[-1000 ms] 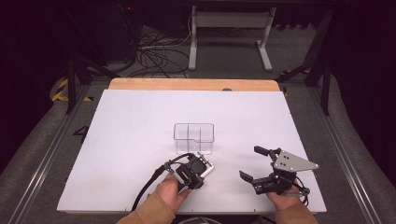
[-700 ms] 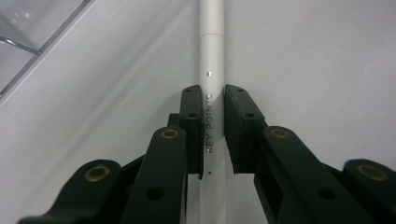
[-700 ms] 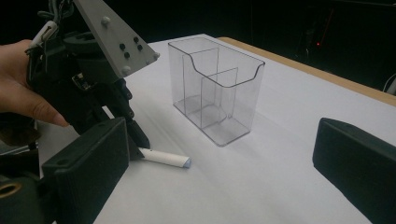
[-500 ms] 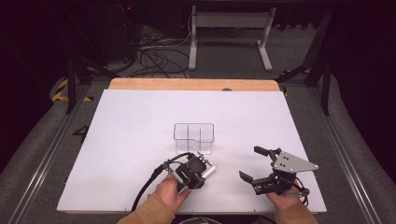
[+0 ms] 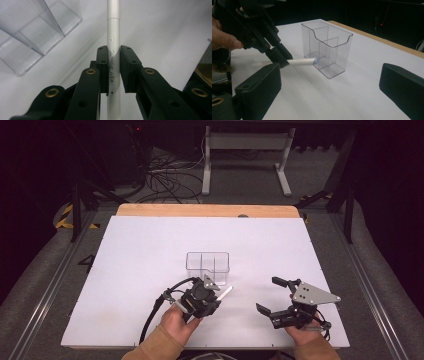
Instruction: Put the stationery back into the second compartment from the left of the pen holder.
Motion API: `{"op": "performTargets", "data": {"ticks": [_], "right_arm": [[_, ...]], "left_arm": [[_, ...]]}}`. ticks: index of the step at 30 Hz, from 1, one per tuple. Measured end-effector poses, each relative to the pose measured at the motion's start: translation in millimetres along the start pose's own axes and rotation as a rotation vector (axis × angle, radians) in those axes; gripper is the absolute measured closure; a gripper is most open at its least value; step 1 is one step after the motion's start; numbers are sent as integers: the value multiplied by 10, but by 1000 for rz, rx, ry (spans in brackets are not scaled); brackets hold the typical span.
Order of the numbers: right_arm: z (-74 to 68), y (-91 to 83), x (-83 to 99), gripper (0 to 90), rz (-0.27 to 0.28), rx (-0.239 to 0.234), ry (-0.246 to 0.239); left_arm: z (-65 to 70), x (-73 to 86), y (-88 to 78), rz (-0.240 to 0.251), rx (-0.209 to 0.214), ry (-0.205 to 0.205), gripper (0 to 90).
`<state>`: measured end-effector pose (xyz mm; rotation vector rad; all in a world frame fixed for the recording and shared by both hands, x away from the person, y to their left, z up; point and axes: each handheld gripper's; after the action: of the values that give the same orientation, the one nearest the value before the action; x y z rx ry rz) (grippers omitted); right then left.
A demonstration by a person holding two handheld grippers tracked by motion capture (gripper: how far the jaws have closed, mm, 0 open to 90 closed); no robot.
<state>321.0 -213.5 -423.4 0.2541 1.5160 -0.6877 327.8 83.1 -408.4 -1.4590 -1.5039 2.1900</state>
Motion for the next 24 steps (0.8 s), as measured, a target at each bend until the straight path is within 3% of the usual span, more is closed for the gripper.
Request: {"op": "performTargets", "data": {"ticks": [10,13,19,24], "right_arm": [[-5,6,3,43,-3,-2,3],[-7,8,4,43,-3,-3,3],[-7,12,6,43,-4,-5,3],[-13,19,8,43,-8,-8,-2]], "left_arm": [[-40,-6,-212,177,18,-8,787],[-72,-11,-298,236,-2,7,787],[-118,-32,-408,324,27,-4,787],[-143,-72,-497,400,12,22,787]]}}
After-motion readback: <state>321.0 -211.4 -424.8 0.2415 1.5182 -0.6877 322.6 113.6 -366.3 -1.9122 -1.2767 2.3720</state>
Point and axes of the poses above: each handheld gripper's, and its own axes: y roughly forward along the jaws, x roughly out of its underside, z roughly to its right
